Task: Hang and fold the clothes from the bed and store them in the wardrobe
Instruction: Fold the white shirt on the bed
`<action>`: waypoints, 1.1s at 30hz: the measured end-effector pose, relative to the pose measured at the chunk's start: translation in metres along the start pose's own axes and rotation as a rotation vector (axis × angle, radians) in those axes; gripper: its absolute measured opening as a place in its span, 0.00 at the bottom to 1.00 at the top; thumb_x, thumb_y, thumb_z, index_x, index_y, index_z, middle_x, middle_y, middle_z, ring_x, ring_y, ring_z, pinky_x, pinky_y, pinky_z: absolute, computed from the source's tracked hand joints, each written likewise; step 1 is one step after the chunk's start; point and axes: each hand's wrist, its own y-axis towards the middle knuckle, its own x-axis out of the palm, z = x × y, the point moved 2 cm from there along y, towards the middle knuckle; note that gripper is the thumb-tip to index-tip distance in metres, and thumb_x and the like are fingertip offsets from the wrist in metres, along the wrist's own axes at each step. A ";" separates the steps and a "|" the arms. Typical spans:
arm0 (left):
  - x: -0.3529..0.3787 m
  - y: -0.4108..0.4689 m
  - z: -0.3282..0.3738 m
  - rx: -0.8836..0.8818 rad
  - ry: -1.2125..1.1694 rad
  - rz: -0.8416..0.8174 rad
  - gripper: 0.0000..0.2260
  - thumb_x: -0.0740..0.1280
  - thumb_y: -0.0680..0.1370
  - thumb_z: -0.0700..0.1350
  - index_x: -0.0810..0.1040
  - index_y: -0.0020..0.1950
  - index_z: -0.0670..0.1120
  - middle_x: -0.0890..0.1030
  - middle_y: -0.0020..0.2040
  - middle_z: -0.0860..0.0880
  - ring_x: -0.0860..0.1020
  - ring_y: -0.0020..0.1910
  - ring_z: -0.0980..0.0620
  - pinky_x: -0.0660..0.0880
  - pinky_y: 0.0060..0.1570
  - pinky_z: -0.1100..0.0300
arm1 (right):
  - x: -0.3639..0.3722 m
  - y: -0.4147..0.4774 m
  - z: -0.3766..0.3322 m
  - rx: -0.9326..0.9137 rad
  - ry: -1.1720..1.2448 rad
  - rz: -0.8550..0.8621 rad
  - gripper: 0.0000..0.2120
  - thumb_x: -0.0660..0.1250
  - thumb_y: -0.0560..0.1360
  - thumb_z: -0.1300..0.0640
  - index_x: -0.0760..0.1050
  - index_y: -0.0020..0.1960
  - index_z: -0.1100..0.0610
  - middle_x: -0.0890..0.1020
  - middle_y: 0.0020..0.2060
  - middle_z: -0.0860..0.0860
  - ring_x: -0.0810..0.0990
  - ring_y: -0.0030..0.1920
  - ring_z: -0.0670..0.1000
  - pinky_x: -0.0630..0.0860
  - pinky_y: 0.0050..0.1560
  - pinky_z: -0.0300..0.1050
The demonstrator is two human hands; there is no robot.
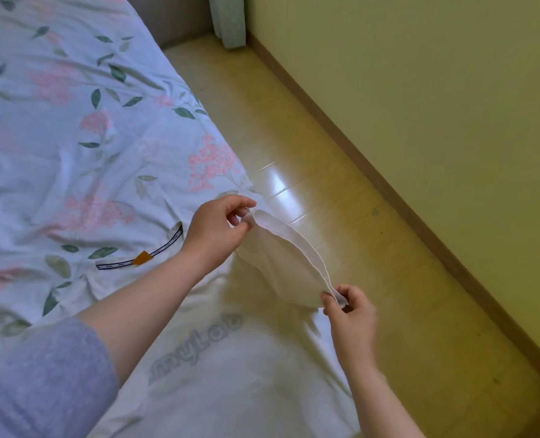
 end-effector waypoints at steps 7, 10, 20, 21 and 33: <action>-0.037 -0.082 -0.064 -0.075 0.318 -0.137 0.14 0.63 0.74 0.33 0.79 0.44 0.52 0.76 0.46 0.54 0.76 0.46 0.54 0.71 0.44 0.58 | 0.011 -0.063 0.023 0.033 -0.202 -0.355 0.08 0.71 0.72 0.61 0.80 0.44 0.48 0.83 0.39 0.42 0.74 0.30 0.41 0.71 0.36 0.36; -0.033 -0.115 -0.112 -0.343 0.423 -0.178 0.14 0.59 0.76 0.33 0.76 0.56 0.46 0.69 0.64 0.46 0.74 0.57 0.44 0.67 0.51 0.58 | 0.019 -0.079 0.038 0.100 -0.406 -0.585 0.12 0.71 0.73 0.57 0.78 0.54 0.44 0.80 0.52 0.37 0.79 0.38 0.39 0.76 0.46 0.35; 0.001 -0.148 -0.162 -0.702 0.049 -0.059 0.24 0.66 0.78 0.54 0.69 0.68 0.40 0.77 0.58 0.46 0.73 0.51 0.49 0.68 0.49 0.58 | 0.065 -0.043 0.017 -0.124 -0.551 -0.500 0.09 0.64 0.77 0.58 0.81 0.54 0.50 0.82 0.49 0.43 0.80 0.42 0.40 0.76 0.46 0.39; 0.004 -0.147 -0.162 -0.727 0.011 -0.038 0.25 0.66 0.78 0.55 0.69 0.69 0.40 0.77 0.59 0.46 0.73 0.52 0.49 0.67 0.50 0.59 | 0.073 -0.034 0.011 -0.156 -0.569 -0.485 0.10 0.64 0.78 0.58 0.81 0.54 0.51 0.83 0.49 0.44 0.80 0.43 0.42 0.76 0.46 0.40; 0.020 -0.055 -0.124 -0.352 0.206 -0.019 0.22 0.63 0.79 0.56 0.70 0.69 0.44 0.73 0.65 0.45 0.73 0.62 0.44 0.70 0.62 0.52 | 0.066 -0.004 0.038 -0.037 -0.772 -0.074 0.12 0.62 0.78 0.51 0.77 0.59 0.53 0.82 0.51 0.52 0.80 0.50 0.55 0.70 0.43 0.44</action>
